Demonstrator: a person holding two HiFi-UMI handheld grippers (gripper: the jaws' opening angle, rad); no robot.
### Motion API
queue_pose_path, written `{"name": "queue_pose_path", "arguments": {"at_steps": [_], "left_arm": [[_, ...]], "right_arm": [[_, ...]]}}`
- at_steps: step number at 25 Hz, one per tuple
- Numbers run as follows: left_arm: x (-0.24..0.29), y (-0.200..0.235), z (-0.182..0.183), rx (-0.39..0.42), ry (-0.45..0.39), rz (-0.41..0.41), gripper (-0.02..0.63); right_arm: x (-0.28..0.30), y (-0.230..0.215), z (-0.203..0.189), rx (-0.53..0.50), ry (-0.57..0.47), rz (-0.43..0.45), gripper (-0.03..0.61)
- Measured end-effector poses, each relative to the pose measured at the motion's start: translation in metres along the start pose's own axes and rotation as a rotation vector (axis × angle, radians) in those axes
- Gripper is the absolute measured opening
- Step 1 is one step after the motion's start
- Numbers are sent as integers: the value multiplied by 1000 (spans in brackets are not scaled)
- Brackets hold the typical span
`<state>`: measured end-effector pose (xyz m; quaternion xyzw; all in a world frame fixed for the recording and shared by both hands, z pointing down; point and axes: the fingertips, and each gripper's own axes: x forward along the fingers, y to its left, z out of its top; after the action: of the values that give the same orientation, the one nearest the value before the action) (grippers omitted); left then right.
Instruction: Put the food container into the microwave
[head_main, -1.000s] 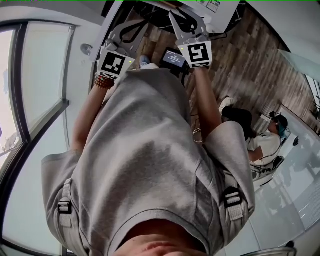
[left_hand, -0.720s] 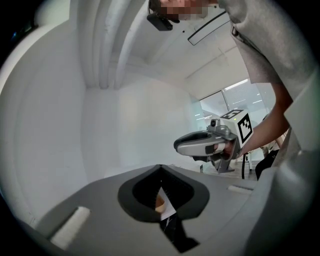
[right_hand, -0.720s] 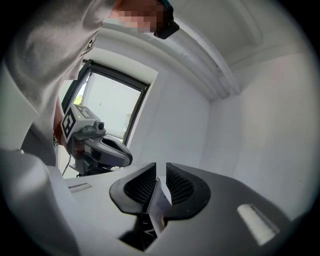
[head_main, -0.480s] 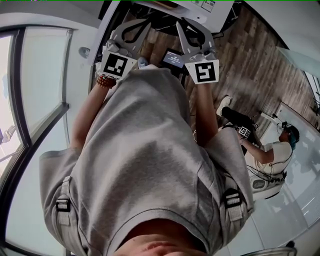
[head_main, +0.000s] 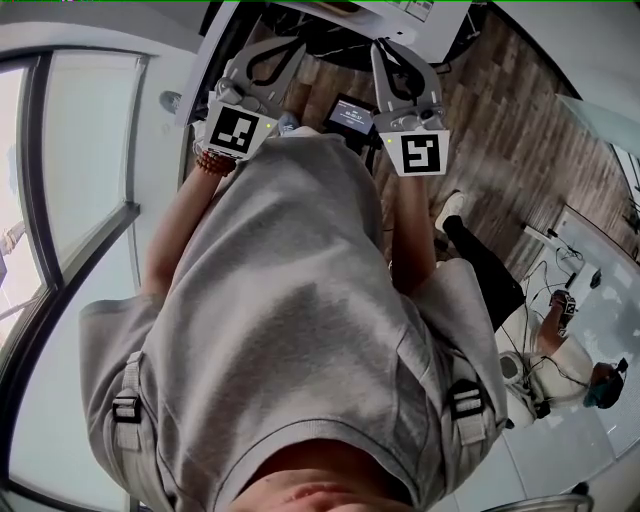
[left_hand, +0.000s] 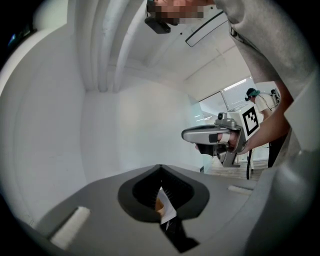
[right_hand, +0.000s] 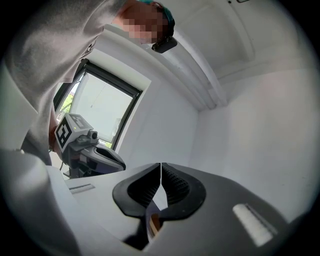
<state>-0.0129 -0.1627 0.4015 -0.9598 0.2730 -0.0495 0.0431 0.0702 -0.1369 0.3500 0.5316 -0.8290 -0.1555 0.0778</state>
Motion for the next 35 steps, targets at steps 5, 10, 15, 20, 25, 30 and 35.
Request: {"name": "queue_pose_path", "arguments": {"at_steps": [5, 10, 15, 20, 25, 30, 35], "left_arm": [[-2, -2, 1, 1, -2, -2, 2], [-2, -2, 0, -2, -5, -4, 2], [-3, -1, -1, 0, -3, -4, 2], [-4, -3, -4, -3, -2, -5, 2], [-6, -3, -3, -1, -4, -2, 2], [-8, -3, 0, -3, -10, 5, 2], [-8, -3, 1, -8, -14, 6, 2]], "right_arm": [[-4, 1, 1, 7, 7, -10, 15], [-6, -1, 2, 8, -4, -23, 15], [-6, 1, 0, 2, 3, -24, 15], [-6, 0, -5, 3, 26, -19, 14], [-5, 2, -2, 5, 6, -15, 14], [-5, 6, -4, -4, 20, -6, 14], [-5, 8, -7, -6, 30, 0, 14]]}}
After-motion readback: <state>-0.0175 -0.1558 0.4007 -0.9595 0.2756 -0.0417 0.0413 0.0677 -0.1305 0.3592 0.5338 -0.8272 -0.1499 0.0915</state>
